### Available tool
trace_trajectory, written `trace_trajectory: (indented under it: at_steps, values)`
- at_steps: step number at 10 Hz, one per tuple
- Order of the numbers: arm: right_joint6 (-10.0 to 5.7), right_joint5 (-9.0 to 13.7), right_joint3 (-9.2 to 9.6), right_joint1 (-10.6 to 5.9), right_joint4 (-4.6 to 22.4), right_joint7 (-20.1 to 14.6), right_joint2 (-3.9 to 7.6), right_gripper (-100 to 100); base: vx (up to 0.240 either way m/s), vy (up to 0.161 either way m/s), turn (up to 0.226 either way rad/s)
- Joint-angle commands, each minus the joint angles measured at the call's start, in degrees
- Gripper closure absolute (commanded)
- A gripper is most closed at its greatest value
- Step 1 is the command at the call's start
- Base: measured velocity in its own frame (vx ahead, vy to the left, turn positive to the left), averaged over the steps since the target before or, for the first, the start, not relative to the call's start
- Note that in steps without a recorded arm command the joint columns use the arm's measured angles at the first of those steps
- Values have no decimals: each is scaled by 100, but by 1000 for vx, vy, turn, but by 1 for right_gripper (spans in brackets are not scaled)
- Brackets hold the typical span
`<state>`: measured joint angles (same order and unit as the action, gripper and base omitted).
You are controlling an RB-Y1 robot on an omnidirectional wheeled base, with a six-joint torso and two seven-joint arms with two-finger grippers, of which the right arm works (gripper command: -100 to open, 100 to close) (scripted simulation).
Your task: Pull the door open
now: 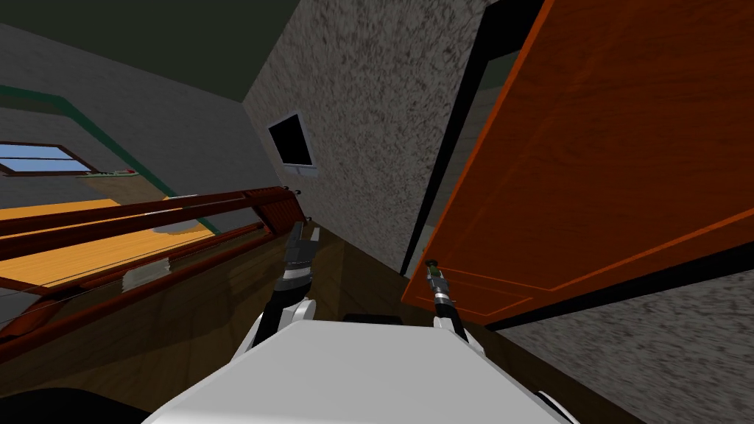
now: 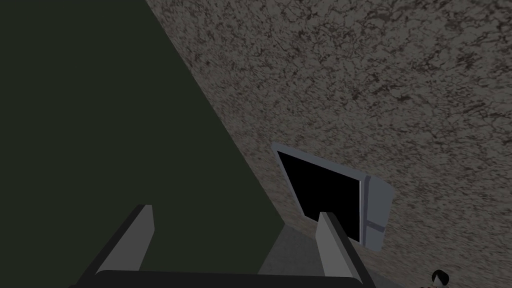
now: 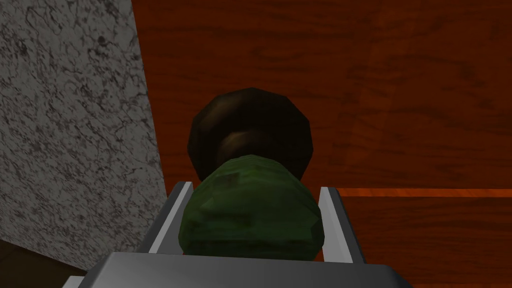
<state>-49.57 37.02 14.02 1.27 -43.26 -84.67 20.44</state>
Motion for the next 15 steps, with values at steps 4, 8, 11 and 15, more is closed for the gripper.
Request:
trace_trajectory:
  at_steps: [4, 8, 11, 15]
  values:
    - [10, -10, 29, 12, 0, -2, -33, 100, -18, 1, 5]
    - [-185, -123, 321, 166, 1, -428, 281, 100, -211, -67, 173]
    - [-343, -214, 548, 273, -12, -747, 505, 100, -200, -43, 151]
    - [-440, -277, 718, 357, -11, -975, 665, 100, -170, -51, 128]
